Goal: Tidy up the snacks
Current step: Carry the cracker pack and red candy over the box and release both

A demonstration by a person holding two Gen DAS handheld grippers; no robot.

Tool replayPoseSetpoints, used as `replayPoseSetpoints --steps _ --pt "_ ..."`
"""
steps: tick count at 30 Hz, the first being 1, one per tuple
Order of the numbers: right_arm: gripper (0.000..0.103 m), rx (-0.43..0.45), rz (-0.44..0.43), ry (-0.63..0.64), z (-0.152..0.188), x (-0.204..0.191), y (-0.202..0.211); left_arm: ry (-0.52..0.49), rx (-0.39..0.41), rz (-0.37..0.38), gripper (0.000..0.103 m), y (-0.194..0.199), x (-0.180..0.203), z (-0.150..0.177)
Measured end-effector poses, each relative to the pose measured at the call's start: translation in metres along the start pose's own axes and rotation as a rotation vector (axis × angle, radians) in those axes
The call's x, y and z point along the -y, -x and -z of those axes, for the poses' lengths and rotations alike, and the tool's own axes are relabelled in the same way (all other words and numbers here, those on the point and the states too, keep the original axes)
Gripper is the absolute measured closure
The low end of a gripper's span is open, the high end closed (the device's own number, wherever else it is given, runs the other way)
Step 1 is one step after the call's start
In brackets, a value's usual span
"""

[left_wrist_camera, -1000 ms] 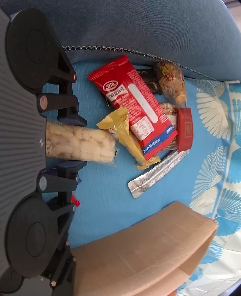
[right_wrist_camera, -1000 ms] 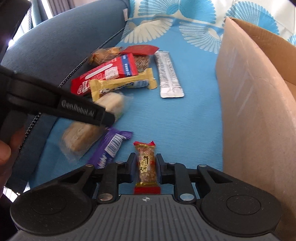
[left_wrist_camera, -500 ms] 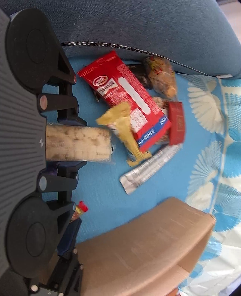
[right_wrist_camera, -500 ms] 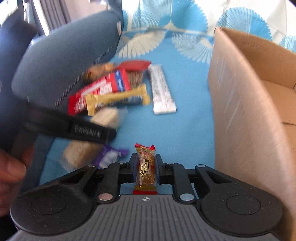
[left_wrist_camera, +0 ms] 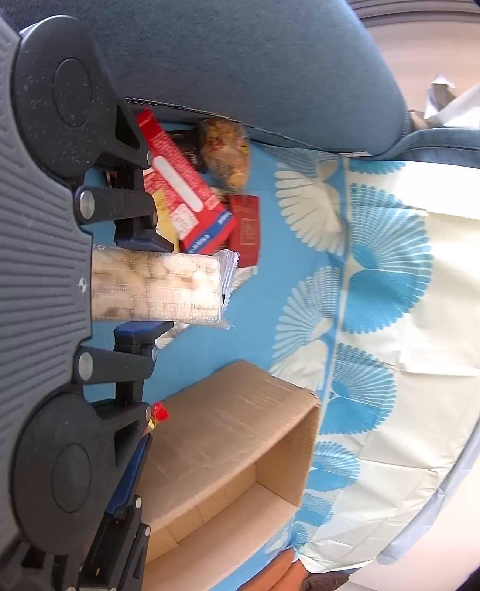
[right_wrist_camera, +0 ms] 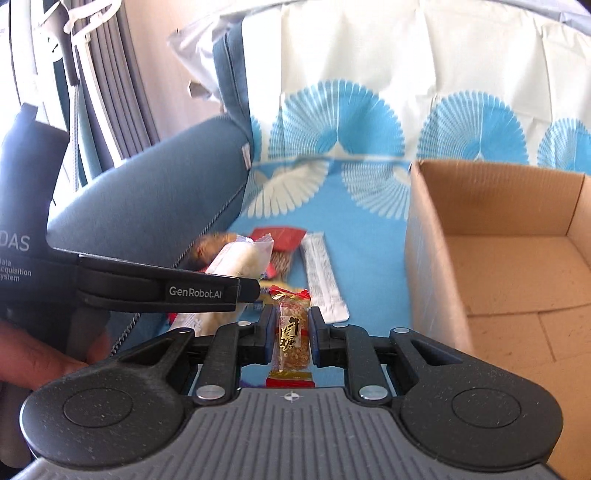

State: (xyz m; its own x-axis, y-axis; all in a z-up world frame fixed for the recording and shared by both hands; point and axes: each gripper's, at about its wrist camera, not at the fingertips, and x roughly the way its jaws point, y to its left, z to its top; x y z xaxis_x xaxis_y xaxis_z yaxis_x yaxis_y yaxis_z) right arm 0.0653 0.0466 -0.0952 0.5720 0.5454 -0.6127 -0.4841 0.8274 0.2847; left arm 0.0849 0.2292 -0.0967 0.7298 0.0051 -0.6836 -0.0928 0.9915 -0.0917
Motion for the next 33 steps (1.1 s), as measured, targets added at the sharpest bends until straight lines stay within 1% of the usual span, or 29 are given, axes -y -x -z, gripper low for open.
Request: replayPoseSetpoints --steps 6,14,17,21,24,27,29,31,33 --pt "0.084 0.043 0.002 -0.012 -0.008 0.011 0.017 -0.003 0.037 -0.012 0.063 0.013 0.007 -0.006" --pt "0.084 0.121 -0.015 -0.027 -0.027 0.036 0.055 0.004 0.087 0.001 0.063 0.030 0.018 -0.012" --pt "0.084 0.161 -0.012 -0.045 -0.042 0.054 0.073 0.015 0.109 0.007 0.063 0.037 0.022 -0.018" --pt "0.084 0.227 0.007 -0.065 -0.068 0.089 0.096 0.033 0.138 0.019 0.063 0.046 0.031 -0.027" --pt "0.084 0.227 0.011 -0.076 -0.082 0.123 0.104 0.012 0.157 0.036 0.063 0.052 0.044 -0.032" --pt "0.084 0.225 0.068 -0.093 -0.079 0.157 0.105 -0.013 0.175 0.059 0.063 0.055 0.060 -0.035" --pt "0.084 0.214 0.104 -0.147 -0.068 0.178 0.103 -0.023 0.187 0.068 0.063 0.056 0.069 -0.038" --pt "0.084 0.172 0.141 -0.189 -0.055 0.192 0.098 -0.022 0.203 0.088 0.063 0.058 0.078 -0.040" --pt "0.084 0.191 0.152 -0.213 -0.053 0.200 0.102 -0.028 0.220 0.105 0.063 0.058 0.087 -0.042"
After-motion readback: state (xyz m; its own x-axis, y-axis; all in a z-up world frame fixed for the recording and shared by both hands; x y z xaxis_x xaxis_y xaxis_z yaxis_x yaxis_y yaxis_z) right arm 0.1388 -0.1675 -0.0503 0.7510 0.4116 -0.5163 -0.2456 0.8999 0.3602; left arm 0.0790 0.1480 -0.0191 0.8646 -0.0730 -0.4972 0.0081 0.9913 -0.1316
